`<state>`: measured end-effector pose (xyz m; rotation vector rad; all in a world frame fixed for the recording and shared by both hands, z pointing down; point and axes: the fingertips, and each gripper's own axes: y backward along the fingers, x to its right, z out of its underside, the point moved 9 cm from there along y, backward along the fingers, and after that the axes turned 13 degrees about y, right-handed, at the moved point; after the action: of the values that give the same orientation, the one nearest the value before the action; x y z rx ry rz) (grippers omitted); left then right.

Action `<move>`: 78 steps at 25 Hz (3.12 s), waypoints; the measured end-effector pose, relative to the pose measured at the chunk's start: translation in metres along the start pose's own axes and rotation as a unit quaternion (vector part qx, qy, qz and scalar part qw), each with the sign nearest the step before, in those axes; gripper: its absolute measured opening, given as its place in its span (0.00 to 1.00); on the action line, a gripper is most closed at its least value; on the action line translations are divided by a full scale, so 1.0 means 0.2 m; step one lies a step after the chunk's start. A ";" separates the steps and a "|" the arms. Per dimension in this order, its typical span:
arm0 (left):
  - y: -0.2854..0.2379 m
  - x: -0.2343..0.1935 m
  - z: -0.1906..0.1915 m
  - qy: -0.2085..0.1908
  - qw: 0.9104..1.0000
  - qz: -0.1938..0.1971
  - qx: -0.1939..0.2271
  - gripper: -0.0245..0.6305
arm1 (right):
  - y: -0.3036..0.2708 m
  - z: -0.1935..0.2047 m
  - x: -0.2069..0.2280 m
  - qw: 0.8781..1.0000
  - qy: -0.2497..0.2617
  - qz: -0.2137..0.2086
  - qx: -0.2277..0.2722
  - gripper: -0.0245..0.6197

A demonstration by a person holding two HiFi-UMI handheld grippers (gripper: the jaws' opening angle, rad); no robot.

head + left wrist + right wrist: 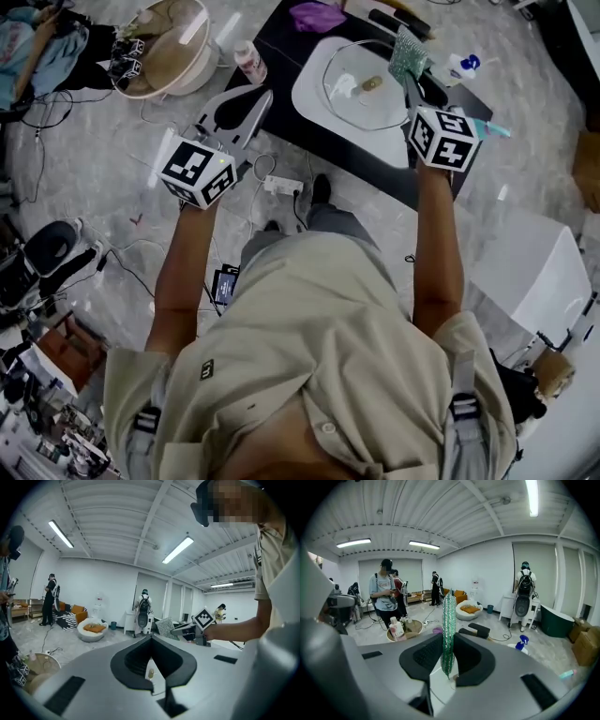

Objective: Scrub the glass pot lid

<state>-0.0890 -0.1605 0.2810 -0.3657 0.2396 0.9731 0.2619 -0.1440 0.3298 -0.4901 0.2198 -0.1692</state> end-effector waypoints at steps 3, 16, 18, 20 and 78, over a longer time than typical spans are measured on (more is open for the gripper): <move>-0.05 0.00 0.05 0.013 1.000 -0.017 -0.014 0.06 | -0.19 0.13 0.07 0.999 -0.001 -0.008 -0.036 0.16; -0.15 -0.10 0.21 0.062 0.993 -0.082 -0.059 0.06 | -0.92 0.61 0.25 0.986 -0.018 -0.031 -0.161 0.16; -0.16 -0.12 0.23 0.069 0.992 -0.090 -0.061 0.06 | -0.99 0.66 0.23 0.984 -0.018 -0.038 -0.175 0.16; -0.16 -0.12 0.25 0.072 0.991 -0.096 -0.065 0.06 | -1.05 0.72 0.20 0.981 -0.019 -0.048 -0.188 0.16; -0.09 -0.08 0.40 0.102 0.984 -0.126 -0.080 0.06 | -1.24 0.90 0.16 0.973 -0.001 -0.049 -0.225 0.16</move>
<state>-0.0802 -0.1482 0.3632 -0.6283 0.2939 0.7067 0.3112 -0.2862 0.5993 -0.9526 0.2326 -0.2166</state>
